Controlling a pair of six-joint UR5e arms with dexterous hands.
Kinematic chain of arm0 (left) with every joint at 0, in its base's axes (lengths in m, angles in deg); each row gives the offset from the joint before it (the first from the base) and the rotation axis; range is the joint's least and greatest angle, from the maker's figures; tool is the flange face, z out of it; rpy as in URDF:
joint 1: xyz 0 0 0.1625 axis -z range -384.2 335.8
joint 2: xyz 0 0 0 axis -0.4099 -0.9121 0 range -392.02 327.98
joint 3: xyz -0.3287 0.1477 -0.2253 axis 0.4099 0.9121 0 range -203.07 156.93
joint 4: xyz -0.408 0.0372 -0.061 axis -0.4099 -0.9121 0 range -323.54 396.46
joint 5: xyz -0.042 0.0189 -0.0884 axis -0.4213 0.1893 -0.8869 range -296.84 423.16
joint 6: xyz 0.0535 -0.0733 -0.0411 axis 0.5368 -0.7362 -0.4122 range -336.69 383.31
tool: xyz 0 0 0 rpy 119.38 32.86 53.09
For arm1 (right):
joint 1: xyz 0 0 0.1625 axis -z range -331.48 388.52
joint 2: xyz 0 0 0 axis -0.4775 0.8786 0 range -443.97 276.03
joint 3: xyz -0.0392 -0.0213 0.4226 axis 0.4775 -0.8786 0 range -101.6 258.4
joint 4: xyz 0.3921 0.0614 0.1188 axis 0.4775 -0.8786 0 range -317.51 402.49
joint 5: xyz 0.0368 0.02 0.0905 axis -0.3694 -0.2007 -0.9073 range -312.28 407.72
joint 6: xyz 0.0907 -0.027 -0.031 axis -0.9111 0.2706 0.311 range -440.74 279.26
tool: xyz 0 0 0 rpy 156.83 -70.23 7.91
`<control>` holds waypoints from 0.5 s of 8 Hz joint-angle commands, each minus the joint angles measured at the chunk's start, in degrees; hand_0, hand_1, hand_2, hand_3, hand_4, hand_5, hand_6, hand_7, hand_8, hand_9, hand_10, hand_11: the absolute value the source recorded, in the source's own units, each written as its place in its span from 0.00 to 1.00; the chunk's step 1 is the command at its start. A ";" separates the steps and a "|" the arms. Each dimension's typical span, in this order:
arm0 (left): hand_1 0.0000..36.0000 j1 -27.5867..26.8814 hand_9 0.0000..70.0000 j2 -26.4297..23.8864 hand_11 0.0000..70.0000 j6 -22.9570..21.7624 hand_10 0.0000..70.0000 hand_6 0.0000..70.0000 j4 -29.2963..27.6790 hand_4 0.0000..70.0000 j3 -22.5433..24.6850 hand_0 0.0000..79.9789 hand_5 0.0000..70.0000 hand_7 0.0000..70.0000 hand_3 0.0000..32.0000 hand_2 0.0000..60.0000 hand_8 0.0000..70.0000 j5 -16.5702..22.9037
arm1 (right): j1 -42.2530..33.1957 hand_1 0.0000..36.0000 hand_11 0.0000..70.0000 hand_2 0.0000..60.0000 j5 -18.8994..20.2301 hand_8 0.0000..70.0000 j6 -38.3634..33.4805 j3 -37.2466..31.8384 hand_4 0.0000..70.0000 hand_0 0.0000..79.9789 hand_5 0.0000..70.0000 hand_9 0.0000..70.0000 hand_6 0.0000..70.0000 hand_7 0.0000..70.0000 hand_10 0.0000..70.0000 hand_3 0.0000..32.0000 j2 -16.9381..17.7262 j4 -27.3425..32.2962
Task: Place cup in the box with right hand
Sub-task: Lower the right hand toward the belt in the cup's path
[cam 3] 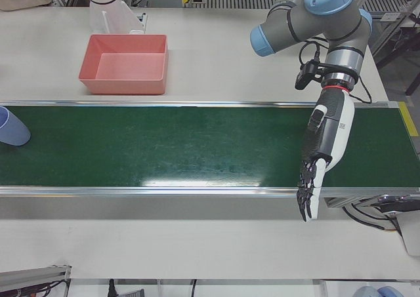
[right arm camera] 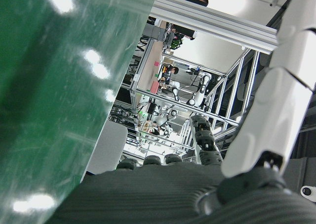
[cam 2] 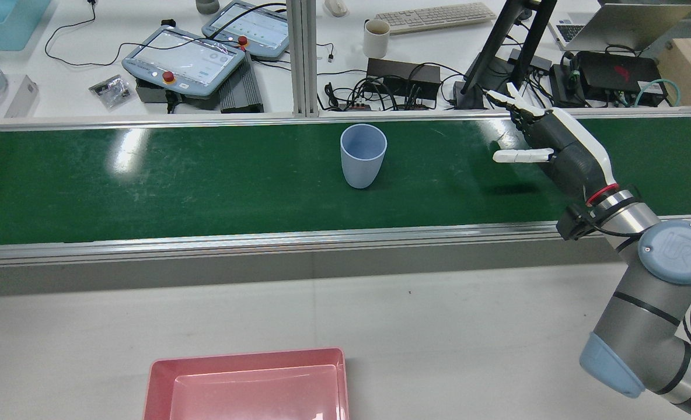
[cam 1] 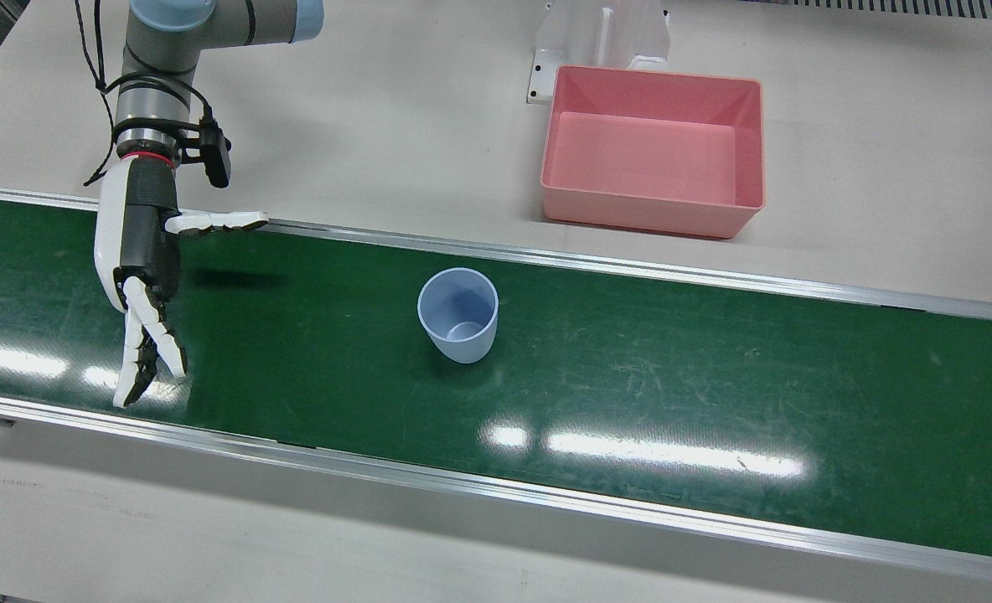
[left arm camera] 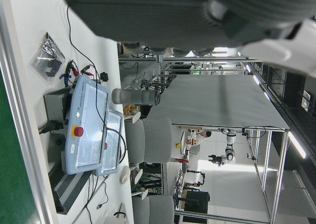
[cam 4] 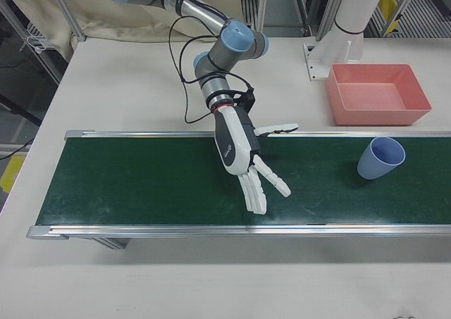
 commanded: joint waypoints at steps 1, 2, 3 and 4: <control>0.00 0.00 0.00 0.00 0.00 0.00 0.00 0.00 0.00 0.00 0.00 0.00 0.00 0.00 0.00 0.00 0.00 0.00 | 0.39 0.40 0.00 0.13 -0.47 0.00 -0.03 0.04 0.00 0.58 0.04 0.00 0.01 0.00 0.00 0.00 -0.01 -0.06; 0.00 0.00 0.00 0.00 0.00 0.00 0.00 0.00 0.00 0.00 0.00 0.00 0.00 0.00 0.00 0.00 0.00 0.00 | 0.39 0.40 0.00 0.14 -0.47 0.00 -0.03 0.04 0.00 0.58 0.04 0.00 0.01 0.00 0.00 0.00 -0.01 -0.06; 0.00 0.00 0.00 0.00 0.00 0.00 0.00 0.00 -0.09 0.00 0.00 0.00 0.00 0.00 0.00 0.00 0.00 0.00 | 0.39 0.40 0.00 0.13 -0.47 0.00 0.06 0.04 0.00 0.58 0.04 0.00 0.01 0.00 0.00 0.00 -0.01 -0.06; 0.00 0.00 0.00 0.00 0.00 0.00 0.00 0.00 0.00 0.00 0.00 0.00 0.00 0.00 0.00 0.00 0.00 0.00 | 0.48 0.40 0.00 0.14 -0.47 0.00 0.06 0.13 0.00 0.58 0.04 0.00 0.01 0.00 0.00 0.00 -0.19 -0.06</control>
